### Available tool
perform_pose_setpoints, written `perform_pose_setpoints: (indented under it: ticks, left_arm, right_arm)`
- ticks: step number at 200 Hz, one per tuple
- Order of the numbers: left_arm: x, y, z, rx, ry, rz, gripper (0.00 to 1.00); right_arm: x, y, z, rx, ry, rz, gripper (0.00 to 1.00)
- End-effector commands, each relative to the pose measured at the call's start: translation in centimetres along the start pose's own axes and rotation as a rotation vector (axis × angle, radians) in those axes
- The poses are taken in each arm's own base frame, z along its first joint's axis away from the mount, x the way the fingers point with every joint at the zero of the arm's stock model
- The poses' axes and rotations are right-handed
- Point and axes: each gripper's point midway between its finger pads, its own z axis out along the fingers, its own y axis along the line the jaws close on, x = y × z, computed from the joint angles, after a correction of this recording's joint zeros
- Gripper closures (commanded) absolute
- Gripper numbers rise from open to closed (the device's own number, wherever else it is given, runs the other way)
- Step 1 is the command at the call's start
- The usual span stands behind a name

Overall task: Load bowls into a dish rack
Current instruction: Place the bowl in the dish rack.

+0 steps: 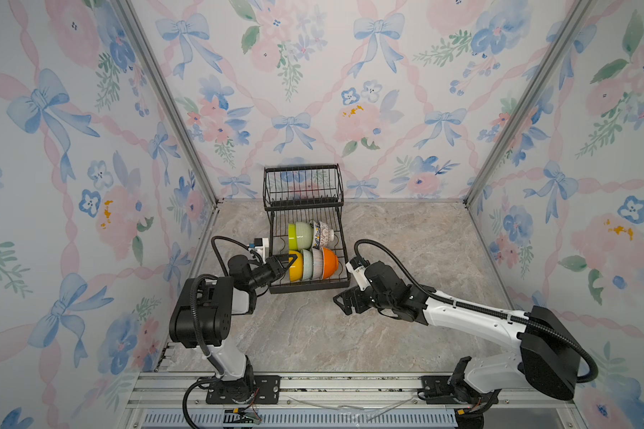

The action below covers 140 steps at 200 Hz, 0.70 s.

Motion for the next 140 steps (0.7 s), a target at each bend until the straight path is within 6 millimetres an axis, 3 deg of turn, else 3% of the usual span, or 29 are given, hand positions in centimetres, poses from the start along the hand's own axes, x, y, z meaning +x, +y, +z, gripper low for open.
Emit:
perform_pose_setpoints:
  ticks: [1,21,28,61,80,114,140]
  left_arm:
    - [-0.8,0.0,-0.6,-0.064,-0.034,0.069,0.63]
    - [-1.2,0.4,-1.2,-0.142,-0.051,0.097,0.59]
    - [-1.3,0.6,-1.4,-0.176,-0.059,0.105,0.49]
    - [-1.6,1.0,-2.3,-0.277,-0.067,0.142,0.34]
    - [-1.6,0.9,-2.6,-0.295,-0.065,0.151,0.17]
    - [-1.9,0.6,-3.3,-0.329,-0.098,0.175,0.03]
    - [-1.9,0.2,-4.1,-0.378,-0.116,0.231,0.02]
  right_arm:
    - [-0.4,-0.3,-0.1,0.004,-0.015,0.003,0.04]
    - [-0.6,-0.4,-0.2,0.007,-0.022,0.0,0.04]
    - [-0.7,-0.3,-0.2,0.008,-0.023,-0.002,0.04]
    - [-1.3,-0.2,-0.4,0.007,-0.031,-0.014,0.04]
    - [-1.7,0.0,-0.5,0.002,-0.037,-0.018,0.04]
    - [-2.9,0.4,-1.3,0.001,-0.065,-0.033,0.04]
    - [-3.9,0.5,-2.0,0.009,-0.086,-0.055,0.04]
